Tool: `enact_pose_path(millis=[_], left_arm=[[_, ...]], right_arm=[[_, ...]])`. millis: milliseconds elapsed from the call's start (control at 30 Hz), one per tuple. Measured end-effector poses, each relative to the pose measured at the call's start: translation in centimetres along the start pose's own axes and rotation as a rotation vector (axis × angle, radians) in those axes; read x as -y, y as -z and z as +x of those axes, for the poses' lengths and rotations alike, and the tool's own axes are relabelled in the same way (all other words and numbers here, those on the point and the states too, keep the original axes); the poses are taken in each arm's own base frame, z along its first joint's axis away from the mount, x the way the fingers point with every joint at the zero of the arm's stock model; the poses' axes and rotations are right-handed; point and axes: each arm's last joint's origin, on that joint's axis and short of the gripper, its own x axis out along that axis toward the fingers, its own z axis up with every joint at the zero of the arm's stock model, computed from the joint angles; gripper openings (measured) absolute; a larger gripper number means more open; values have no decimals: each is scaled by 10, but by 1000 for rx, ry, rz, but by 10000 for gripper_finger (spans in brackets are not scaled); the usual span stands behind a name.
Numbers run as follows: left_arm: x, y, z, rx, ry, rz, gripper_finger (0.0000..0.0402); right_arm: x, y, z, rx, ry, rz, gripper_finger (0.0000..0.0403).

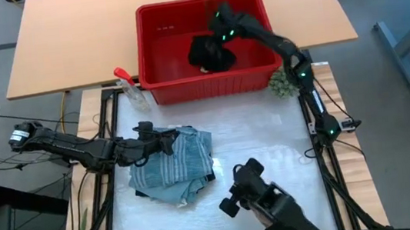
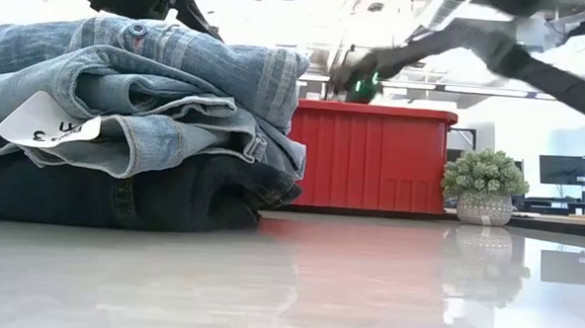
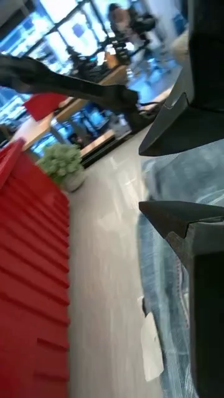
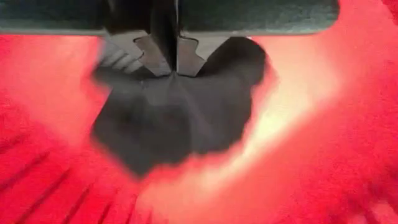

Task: Fold Laundry from Bin
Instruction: Fold the black underwear

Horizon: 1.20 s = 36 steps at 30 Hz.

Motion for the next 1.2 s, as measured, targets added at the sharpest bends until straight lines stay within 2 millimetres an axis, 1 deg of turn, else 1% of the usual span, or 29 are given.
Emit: enact_pose_path(millis=[100, 167, 267, 367, 467, 567, 600, 667, 733, 800, 867, 933, 1000, 1067, 1100, 1200], left_arm=[[1, 1, 0, -50, 30, 30, 114], [1, 2, 0, -81, 52, 55, 114], [2, 3, 0, -122, 84, 95, 114], [3, 4, 0, -154, 111, 137, 114], [3, 6, -1, -191, 145, 180, 114], [4, 7, -1, -234, 187, 227, 114], [4, 8, -1, -248, 202, 241, 114], [5, 9, -2, -271, 228, 266, 114], [7, 10, -4, -287, 259, 300, 114], [10, 12, -5, -310, 311, 346, 114], [14, 15, -7, -338, 399, 408, 114], [18, 19, -6, -363, 482, 457, 114], [21, 24, -4, -382, 548, 481, 114], [24, 31, 0, -383, 574, 475, 114], [25, 35, 2, -389, 574, 463, 114], [28, 47, 9, -408, 579, 406, 114]], right_arm=[[-2, -24, -47, 147, 13, -15, 36], [-7, -35, -77, 227, -14, -10, 27], [-20, -52, -132, 369, -102, 5, 16], [-40, -60, -187, 474, -188, 14, 18], [-66, -59, -236, 536, -277, -13, 27], [-99, -50, -290, 581, -408, -49, 25], [-110, -45, -310, 591, -449, -64, 22], [-129, -31, -343, 580, -520, -81, 19], [-145, -14, -368, 532, -579, -82, 18], [-163, 6, -386, 441, -613, -87, 22], [-179, 30, -396, 291, -597, -113, 27], [-195, 57, -401, 141, -500, -97, 26], [-210, 82, -403, 33, -400, -75, 20], [-225, 104, -403, -26, -378, -46, 17], [-231, 115, -403, -41, -398, -29, 17], [-250, 145, -397, -18, -457, 54, 17]])
